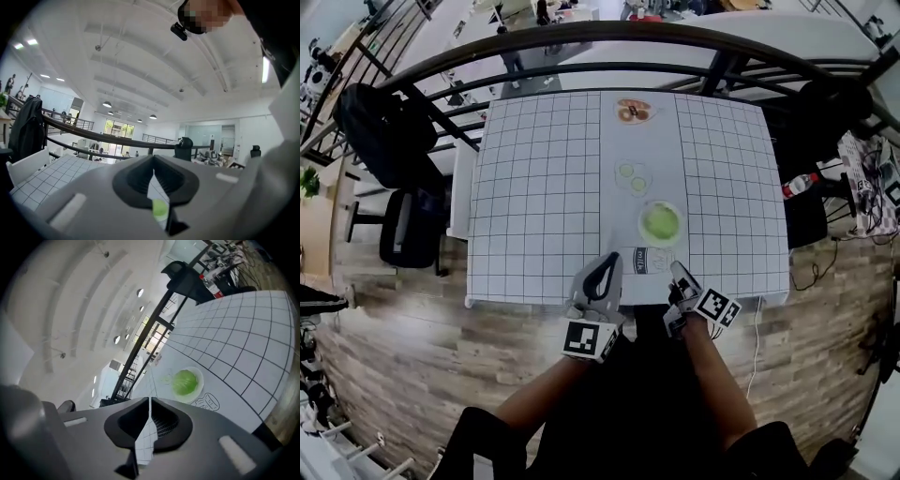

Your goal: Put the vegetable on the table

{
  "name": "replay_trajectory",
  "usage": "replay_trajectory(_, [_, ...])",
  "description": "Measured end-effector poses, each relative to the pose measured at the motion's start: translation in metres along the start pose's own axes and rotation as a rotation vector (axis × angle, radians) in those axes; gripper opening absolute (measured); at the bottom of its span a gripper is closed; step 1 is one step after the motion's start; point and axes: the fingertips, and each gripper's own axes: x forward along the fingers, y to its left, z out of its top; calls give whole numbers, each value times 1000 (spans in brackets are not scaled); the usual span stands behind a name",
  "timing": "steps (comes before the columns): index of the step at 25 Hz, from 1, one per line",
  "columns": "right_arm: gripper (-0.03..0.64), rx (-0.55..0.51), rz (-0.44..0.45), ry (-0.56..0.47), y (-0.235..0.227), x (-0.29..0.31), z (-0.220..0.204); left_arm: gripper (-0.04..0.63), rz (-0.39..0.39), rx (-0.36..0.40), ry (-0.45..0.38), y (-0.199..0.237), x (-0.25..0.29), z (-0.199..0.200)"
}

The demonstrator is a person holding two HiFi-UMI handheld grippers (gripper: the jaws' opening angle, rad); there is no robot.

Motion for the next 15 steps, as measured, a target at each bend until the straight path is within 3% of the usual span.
replay_trajectory(4, [-5,-147,45,-15,27,-27,1,9,26,27,-16,-15,-13,2])
replay_trajectory(7, [-5,-316,65,-17,43,-39,13,9,77,37,-4,-25,-21,-4])
replay_trajectory(11, [-5,-543,112,-82,84,-70,35,9,129,5,32,-49,-33,-17])
replay_trajectory(15, [-3,-722,102,-110,110,-90,45,9,178,-47,59,-61,-31,-19])
